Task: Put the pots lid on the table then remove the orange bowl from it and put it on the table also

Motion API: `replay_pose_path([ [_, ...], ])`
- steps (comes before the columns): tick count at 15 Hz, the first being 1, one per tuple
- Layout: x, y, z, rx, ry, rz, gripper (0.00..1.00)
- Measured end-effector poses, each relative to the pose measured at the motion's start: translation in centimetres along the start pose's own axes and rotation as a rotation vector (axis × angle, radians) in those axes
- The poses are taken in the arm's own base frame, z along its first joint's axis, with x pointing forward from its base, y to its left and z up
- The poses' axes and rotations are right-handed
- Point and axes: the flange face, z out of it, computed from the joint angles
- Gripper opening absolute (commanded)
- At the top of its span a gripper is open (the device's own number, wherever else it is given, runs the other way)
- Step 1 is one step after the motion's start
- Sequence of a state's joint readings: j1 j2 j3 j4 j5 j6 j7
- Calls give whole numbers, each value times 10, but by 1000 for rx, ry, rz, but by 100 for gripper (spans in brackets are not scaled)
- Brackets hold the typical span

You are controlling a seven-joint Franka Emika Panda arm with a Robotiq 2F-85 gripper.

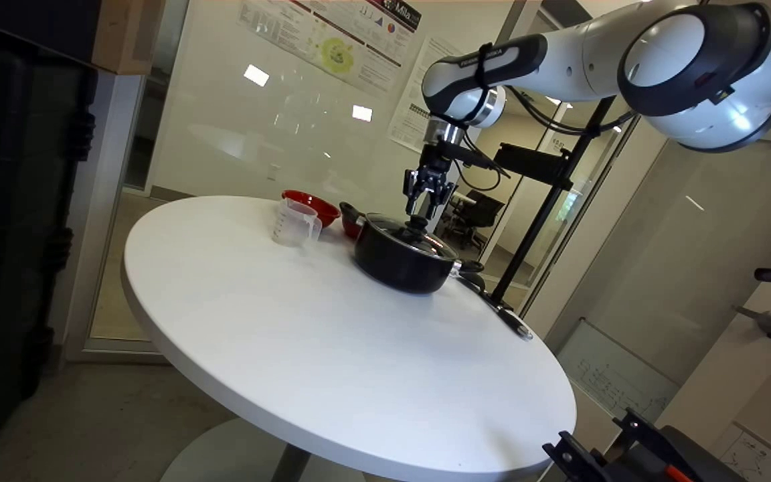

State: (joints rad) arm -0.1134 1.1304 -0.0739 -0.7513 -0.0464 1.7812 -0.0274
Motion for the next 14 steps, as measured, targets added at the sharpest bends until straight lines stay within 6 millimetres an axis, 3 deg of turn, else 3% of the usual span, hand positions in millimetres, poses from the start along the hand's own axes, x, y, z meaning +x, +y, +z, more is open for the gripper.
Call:
replay_pose_path([
  [1,-1,0,0,0,-6,-4,85],
  [4,-4,1,3,1,-34,-19,93],
  [6,-6,2,7,3,-52,-29,80],
  [7,-7,3,9,3,-60,-34,64],
  [9,-8,4,12,4,-70,-41,56],
  [13,-8,1,13,8,-72,-59,25],
  [14,-8,0,13,8,-72,-62,25],
])
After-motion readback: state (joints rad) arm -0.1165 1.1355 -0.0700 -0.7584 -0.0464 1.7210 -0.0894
